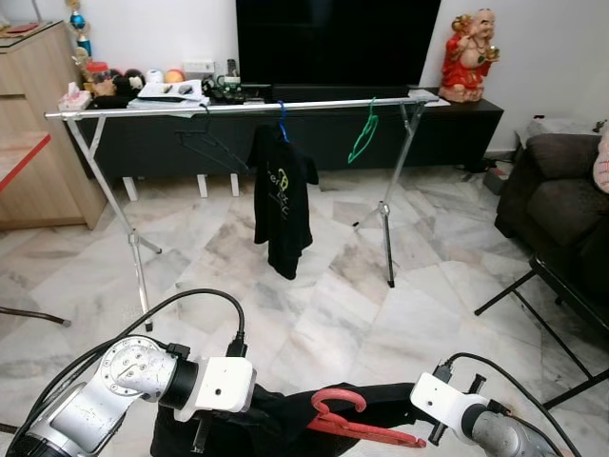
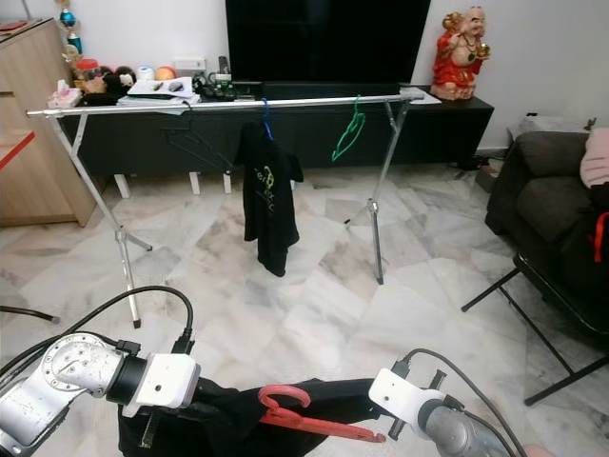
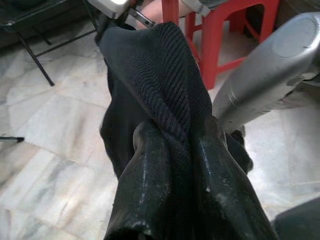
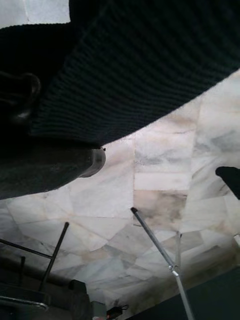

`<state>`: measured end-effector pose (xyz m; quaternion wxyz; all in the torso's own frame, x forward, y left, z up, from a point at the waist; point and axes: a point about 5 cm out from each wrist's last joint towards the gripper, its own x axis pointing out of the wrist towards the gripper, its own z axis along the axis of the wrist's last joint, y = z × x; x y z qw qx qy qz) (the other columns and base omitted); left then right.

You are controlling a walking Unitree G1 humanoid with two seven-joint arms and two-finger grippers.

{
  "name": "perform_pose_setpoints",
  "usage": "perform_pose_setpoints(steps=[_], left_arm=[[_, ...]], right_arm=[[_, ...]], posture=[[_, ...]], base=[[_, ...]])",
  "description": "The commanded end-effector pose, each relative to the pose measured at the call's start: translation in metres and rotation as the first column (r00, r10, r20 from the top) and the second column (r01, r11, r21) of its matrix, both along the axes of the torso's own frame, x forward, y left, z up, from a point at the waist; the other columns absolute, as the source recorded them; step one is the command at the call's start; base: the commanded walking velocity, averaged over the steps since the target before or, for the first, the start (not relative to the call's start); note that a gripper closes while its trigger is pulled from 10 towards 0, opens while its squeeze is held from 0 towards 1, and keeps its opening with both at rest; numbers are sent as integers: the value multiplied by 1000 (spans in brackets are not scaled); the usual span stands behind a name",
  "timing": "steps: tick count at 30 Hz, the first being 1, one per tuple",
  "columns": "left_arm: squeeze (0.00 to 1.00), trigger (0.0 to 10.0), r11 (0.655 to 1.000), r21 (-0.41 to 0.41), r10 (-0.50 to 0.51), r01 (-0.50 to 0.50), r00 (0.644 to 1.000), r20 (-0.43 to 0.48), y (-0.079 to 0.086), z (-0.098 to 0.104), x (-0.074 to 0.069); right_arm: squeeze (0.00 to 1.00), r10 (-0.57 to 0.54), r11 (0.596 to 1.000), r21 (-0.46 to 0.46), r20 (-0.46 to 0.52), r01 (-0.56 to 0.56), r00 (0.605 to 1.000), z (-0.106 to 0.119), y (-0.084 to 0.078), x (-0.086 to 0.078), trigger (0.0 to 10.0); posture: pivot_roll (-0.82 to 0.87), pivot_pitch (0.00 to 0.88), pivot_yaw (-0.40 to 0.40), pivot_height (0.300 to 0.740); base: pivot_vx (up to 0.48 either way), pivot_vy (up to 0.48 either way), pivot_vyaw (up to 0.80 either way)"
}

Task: Hang hanger

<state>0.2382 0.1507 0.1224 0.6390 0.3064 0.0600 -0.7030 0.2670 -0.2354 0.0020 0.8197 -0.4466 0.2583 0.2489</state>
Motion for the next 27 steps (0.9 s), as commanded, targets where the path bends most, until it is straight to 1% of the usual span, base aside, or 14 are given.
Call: perform_pose_setpoints(steps=[1, 2, 3, 4, 5, 6, 12, 14, 19, 20, 21, 23, 24, 27], left_arm=[[0, 10000, 999, 50, -13, 13, 1000, 7, 15, 11, 0], [0, 10000, 999, 45, -13, 13, 1000, 9, 13, 11, 0], [0, 10000, 999, 44, -14, 13, 1000, 9, 12, 10, 0], [0, 10000, 999, 44, -15, 14, 1000, 9, 10, 9, 0], [0, 10000, 999, 44, -16, 16, 1000, 8, 9, 8, 0], [0, 10000, 999, 45, -24, 24, 1000, 1, 7, 5, -2], [0, 10000, 999, 36, -30, 30, 1000, -7, 4, 3, -4], [0, 10000, 999, 35, -31, 31, 1000, -7, 2, 3, -4], [0, 10000, 999, 30, -37, 37, 999, -12, 0, 2, -5], [0, 10000, 999, 27, -37, 37, 999, -12, -1, 2, -6], [0, 10000, 999, 27, -37, 37, 999, -12, -1, 2, -6], [0, 10000, 999, 21, -34, 34, 999, -11, -2, 1, -6], [0, 10000, 999, 21, -34, 34, 999, -11, -2, 1, -6], [0, 10000, 999, 11, -37, 37, 999, -11, -4, 2, -6]], right_arm=[[0, -206, 973, -118, -40, 200, 978, -2, -53, -14, 0], [0, -223, 972, -79, -36, 220, 974, -1, -50, -12, 2824], [0, -238, 970, -50, -36, 236, 971, 0, -49, -11, 5137], [569, -257, 966, -5, -39, 257, 966, 1, -47, -9, 10000], [1000, -271, 961, 40, -43, 273, 961, 2, -45, -7, 10000], [1000, -265, 958, 99, -50, 269, 963, 5, -40, -3, 10000], [1000, -203, 956, 202, -78, 215, 976, 10, -31, 2, 10000], [1000, -140, 939, 297, -127, 172, 982, 15, -22, 5, 10000], [1000, -30, 924, 368, -200, 103, 979, 15, -12, 3, 10000], [1000, 9, 909, 406, -232, 88, 973, 14, -8, 1, 10000], [1000, 9, 909, 406, -232, 88, 973, 14, -8, 1, 10000], [1000, 88, 873, 483, -291, 67, 953, 14, -1, -4, 10000], [1000, 88, 873, 483, -291, 67, 953, 14, -1, -4, 10000], [1000, 196, 818, 574, -342, 40, 919, 14, 5, -12, 10000]], posture=[[-17, 0, -58, 740], [-17, 0, -58, 740], [-17, 0, -58, 740], [-18, 0, -58, 740], [-20, 0, -58, 740], [-22, 0, -58, 740], [-25, 0, -56, 740], [-25, 0, -55, 740], [-25, 0, -56, 740], [-23, 0, -56, 740], [-23, 0, -56, 740], [-22, 0, -57, 740], [-22, 0, -57, 740], [-21, 0, -57, 740]], base=[[0, 0, 0], [0, 0, 0], [0, 0, 0], [0, 0, 0], [0, 0, 0], [0, 0, 0], [0, 0, 0], [0, 0, 0], [0, 0, 0], [0, 0, 0], [0, 0, 0], [0, 0, 0], [0, 0, 0], [0, 0, 0]])
